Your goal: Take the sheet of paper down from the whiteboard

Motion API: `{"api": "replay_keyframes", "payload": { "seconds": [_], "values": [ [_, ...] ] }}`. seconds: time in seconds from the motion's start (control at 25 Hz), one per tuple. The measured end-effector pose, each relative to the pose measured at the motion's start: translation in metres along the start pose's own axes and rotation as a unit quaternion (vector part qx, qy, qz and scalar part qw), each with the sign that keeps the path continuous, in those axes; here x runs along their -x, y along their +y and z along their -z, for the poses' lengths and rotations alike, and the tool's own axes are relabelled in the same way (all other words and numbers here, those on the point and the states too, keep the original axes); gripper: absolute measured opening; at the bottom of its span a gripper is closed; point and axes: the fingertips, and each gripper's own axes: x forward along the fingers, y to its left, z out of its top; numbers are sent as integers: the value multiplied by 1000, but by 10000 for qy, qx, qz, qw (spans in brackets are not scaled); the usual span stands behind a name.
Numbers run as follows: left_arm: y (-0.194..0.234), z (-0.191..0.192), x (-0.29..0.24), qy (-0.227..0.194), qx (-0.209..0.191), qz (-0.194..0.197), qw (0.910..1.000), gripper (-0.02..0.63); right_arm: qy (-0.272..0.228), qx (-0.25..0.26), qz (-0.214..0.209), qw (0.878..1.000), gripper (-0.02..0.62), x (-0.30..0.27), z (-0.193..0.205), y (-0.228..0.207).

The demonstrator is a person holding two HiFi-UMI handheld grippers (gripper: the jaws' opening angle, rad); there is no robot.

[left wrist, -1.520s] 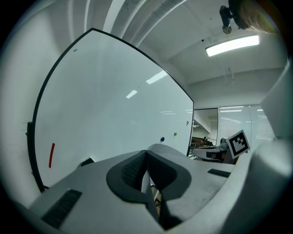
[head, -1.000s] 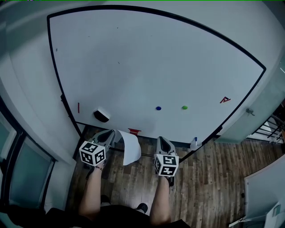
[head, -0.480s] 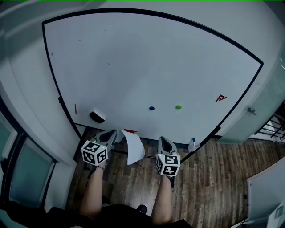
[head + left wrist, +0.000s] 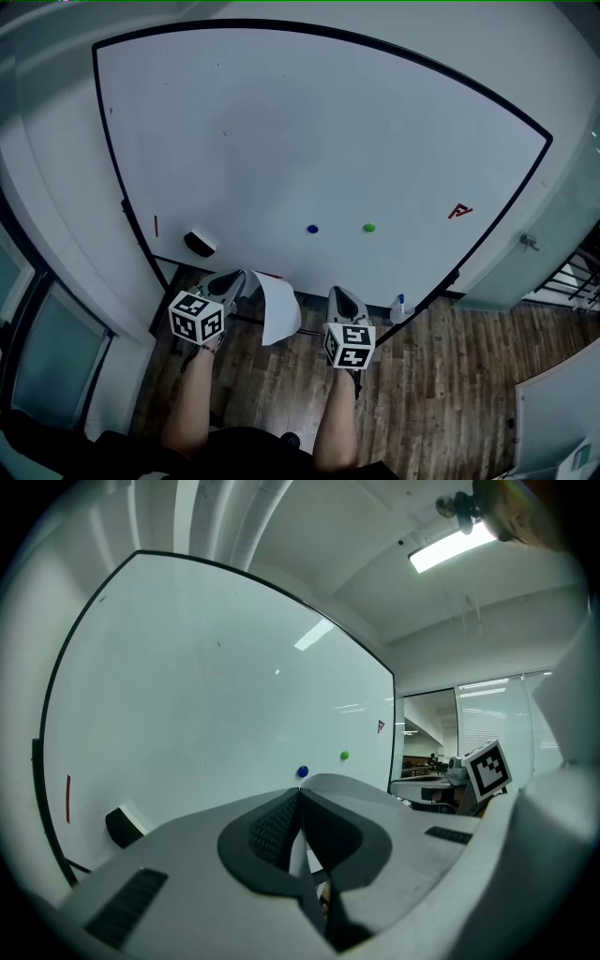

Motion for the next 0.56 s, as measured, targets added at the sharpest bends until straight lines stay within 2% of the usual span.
{"api": "replay_keyframes", "payload": {
  "seconds": [0.56],
  "values": [
    [-4, -4, -2, -19, -117, -78, 9999, 21, -32, 175, -114, 9998, 25, -4, -6, 1]
  ]
}}
